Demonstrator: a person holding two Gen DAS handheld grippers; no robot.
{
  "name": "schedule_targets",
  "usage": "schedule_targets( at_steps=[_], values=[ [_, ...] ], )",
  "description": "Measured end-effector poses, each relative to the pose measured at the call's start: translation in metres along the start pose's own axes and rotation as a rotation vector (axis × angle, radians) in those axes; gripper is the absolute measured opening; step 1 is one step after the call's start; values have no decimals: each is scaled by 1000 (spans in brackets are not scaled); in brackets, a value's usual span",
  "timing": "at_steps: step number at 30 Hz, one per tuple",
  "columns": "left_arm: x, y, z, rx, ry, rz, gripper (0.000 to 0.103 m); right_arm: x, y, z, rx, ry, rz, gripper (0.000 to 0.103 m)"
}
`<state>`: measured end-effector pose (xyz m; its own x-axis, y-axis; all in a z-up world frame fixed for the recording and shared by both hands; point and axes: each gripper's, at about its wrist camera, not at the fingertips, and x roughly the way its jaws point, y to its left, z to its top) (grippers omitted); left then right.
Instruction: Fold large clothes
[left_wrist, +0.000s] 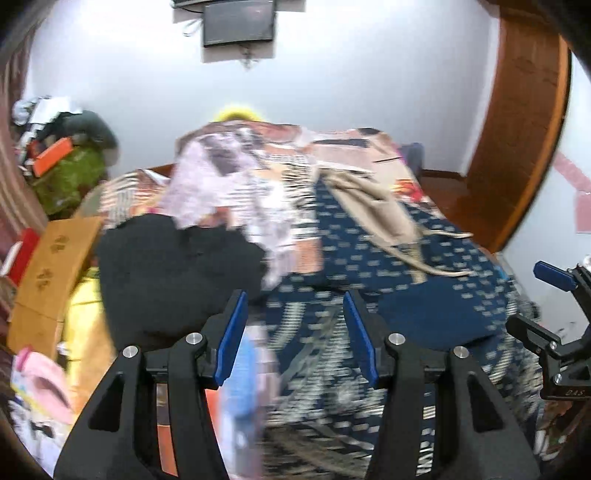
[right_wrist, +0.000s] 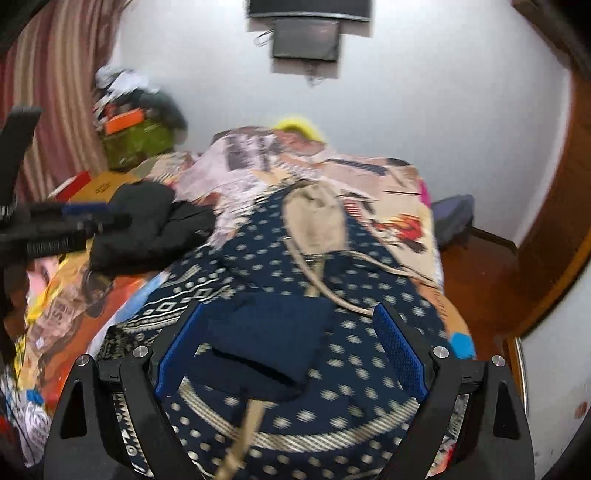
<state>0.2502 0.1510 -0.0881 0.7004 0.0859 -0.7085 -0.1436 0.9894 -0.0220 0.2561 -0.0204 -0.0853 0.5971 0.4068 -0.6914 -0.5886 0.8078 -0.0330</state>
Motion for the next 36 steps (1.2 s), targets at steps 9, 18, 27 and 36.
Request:
schedule_targets(
  at_steps=[9,18,27,36],
  values=[
    [28,55,-28,68,140,48,55,75,54,-9,-140,200,73,88],
    [82,36,-66,134,292,-53,55,131,69,-29,-242,363,9,63],
    [112,3,-89,130,356,-134,55,118,55,-13,-135,298,29,13],
    [114,5,-98,40,368,-127,56,55,8,11,73,90,5,11]
  ],
)
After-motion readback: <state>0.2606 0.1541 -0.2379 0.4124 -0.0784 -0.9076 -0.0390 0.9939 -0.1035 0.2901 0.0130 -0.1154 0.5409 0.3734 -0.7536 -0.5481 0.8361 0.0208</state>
